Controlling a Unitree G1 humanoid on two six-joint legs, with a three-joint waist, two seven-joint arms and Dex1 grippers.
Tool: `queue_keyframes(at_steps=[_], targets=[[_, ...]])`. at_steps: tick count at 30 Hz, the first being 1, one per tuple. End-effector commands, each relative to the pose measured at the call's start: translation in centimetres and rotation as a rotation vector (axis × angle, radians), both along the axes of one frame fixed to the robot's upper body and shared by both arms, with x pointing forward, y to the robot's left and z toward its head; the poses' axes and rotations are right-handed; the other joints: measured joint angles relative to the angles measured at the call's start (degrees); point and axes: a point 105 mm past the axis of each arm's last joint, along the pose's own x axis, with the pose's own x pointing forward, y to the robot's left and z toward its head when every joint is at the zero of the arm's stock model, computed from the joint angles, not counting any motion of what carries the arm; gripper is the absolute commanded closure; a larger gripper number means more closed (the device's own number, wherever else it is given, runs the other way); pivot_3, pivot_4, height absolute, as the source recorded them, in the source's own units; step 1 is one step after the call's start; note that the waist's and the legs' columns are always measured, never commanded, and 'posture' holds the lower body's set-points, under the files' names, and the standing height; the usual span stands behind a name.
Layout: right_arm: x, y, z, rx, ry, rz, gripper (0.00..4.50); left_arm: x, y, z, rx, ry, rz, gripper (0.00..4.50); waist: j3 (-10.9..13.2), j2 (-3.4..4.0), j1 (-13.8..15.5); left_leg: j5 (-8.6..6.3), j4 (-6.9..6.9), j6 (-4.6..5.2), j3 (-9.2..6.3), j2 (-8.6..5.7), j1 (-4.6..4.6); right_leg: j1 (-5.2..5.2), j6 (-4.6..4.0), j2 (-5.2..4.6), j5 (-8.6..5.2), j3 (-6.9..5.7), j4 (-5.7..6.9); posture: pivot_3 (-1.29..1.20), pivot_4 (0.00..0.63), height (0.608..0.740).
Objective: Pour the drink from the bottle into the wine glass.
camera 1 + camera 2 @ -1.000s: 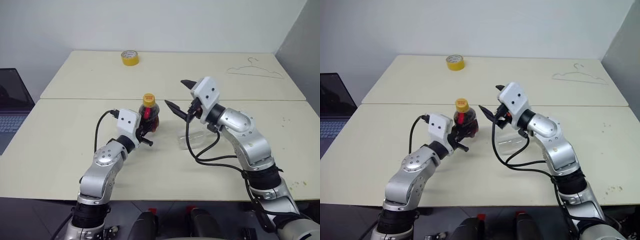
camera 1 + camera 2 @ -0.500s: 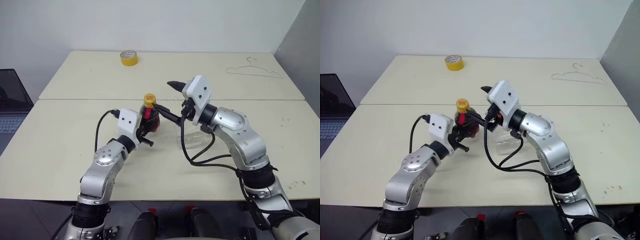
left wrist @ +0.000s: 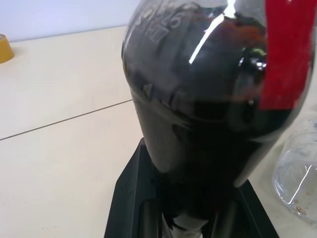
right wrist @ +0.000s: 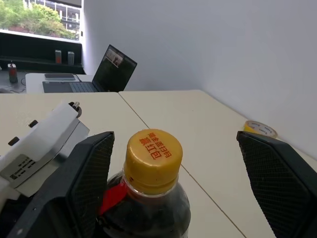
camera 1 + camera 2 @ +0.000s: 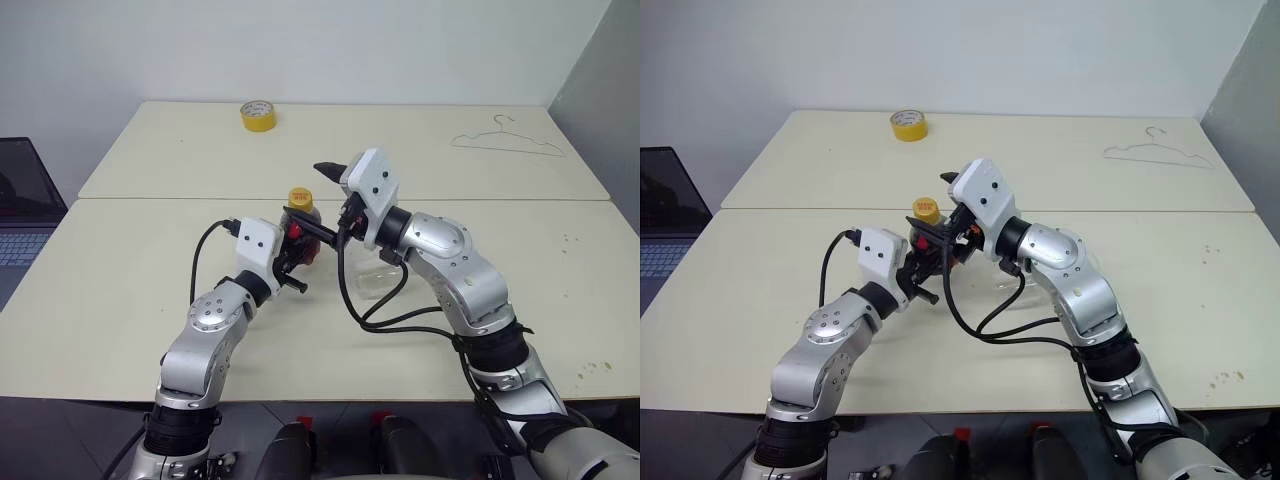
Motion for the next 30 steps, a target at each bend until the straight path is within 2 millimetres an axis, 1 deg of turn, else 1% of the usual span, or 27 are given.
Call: queue_keyframes(at_steps=[1, 10, 16, 24, 26, 30], targets=[[-0.1, -0.2, 1.6, 0.025, -0.064, -0.014, 0.28, -0.2, -0.5, 2.3, -0.003, -0.099, -0.02, 3.96, 0.0, 0.0, 0.0, 0.0, 0.0, 0.0, 0.0, 0.0, 0.0, 0.0, 0.0, 0.0, 0.0, 0.0, 0.0, 0.0, 0.15, 0.74], [0.1, -1.7, 1.5, 0.028, -0.057, -0.047, 0.28, -0.1, -0.4, 2.3, -0.002, -0.098, -0.018, 3.96, 0.0, 0.0, 0.0, 0.0, 0.0, 0.0, 0.01, 0.0, 0.0, 0.0, 0.0, 0.0, 0.0, 0.0, 0.0, 0.0, 0.15, 0.74], [0.1, -3.2, 0.4, -0.004, -0.036, -0.084, 0.28, -0.1, -0.4, 2.3, -0.001, -0.099, -0.018, 3.96, 0.0, 0.0, 0.0, 0.0, 0.0, 0.0, 0.0, 0.0, 0.0, 0.02, 0.0, 0.0, 0.0, 0.0, -0.01, 0.0, 0.15, 0.74], [0.4, -5.1, -0.1, -0.023, -0.02, -0.132, 0.28, -0.1, -0.3, 2.3, 0.002, -0.102, -0.019, 3.96, 0.0, 0.0, 0.0, 0.0, 0.0, 0.01, 0.02, 0.0, 0.0, 0.01, 0.0, 0.0, 0.0, 0.01, 0.0, 0.0, 0.15, 0.74], [0.1, -5.1, -0.1, -0.022, 0.001, -0.11, 0.28, -0.1, -0.3, 2.4, 0.004, -0.103, -0.019, 3.96, 0.0, 0.0, 0.0, 0.0, 0.0, 0.01, 0.01, 0.0, -0.01, 0.01, 0.0, 0.0, 0.0, 0.01, 0.0, 0.0, 0.15, 0.74], [-1.9, -3.6, 0.0, -0.002, 0.097, 0.05, 0.28, 0.0, -0.3, 2.4, 0.005, -0.105, -0.019, 3.96, 0.0, 0.0, 0.0, -0.01, 0.0, 0.01, 0.01, 0.0, -0.01, 0.02, 0.0, 0.0, 0.0, 0.01, -0.01, 0.0, 0.15, 0.74]])
